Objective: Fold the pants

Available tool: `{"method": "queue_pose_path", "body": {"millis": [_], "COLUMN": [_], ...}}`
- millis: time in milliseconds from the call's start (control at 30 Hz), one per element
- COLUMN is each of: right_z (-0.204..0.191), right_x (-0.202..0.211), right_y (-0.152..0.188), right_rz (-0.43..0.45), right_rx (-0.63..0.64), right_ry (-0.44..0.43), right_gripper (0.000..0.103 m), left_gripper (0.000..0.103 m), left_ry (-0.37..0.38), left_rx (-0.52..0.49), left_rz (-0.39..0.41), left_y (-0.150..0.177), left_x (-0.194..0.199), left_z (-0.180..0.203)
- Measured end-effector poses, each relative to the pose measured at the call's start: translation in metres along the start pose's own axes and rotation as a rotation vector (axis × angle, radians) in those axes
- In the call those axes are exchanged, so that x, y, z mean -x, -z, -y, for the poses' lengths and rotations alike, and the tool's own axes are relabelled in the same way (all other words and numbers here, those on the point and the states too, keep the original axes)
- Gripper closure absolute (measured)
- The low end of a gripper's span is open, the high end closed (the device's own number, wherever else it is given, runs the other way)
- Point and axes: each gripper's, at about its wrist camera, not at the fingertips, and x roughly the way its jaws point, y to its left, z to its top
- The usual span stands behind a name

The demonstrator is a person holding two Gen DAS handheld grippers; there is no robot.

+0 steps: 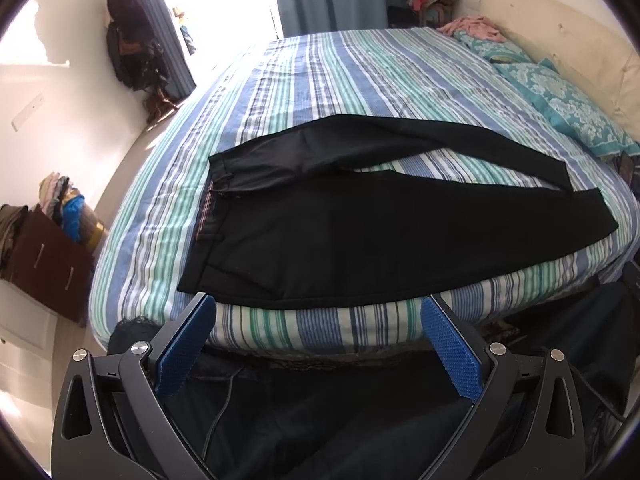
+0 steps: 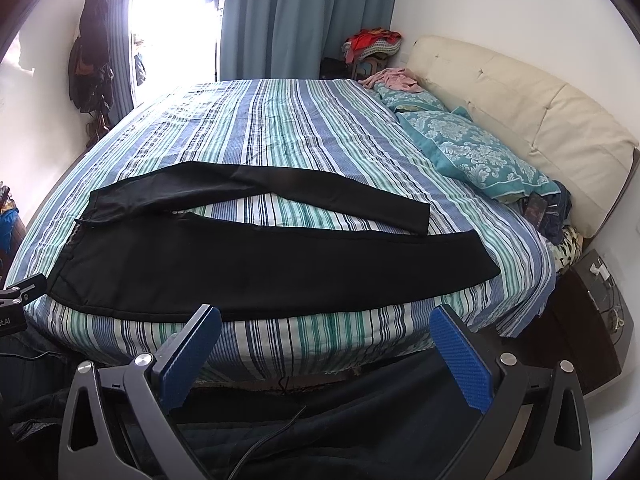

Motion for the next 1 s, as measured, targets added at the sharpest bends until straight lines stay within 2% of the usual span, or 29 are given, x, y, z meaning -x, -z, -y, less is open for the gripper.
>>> {"method": "queue_pose_path", "body": {"millis": [1000], "right_z": [-0.0039], "right_x": [-0.0026], "right_y": [0.0034], "right_rz": [-0.008], "right_rx": [-0.001], "right_ry": [-0.006], "right_gripper": [0.0], "left_gripper": [0.001], "left_ry": [0.001], "left_rx": [-0.006], "left_rz": [0.01], "left_y": [-0.0008], "left_x": [0.0025], "left_z": [0.0024]}}
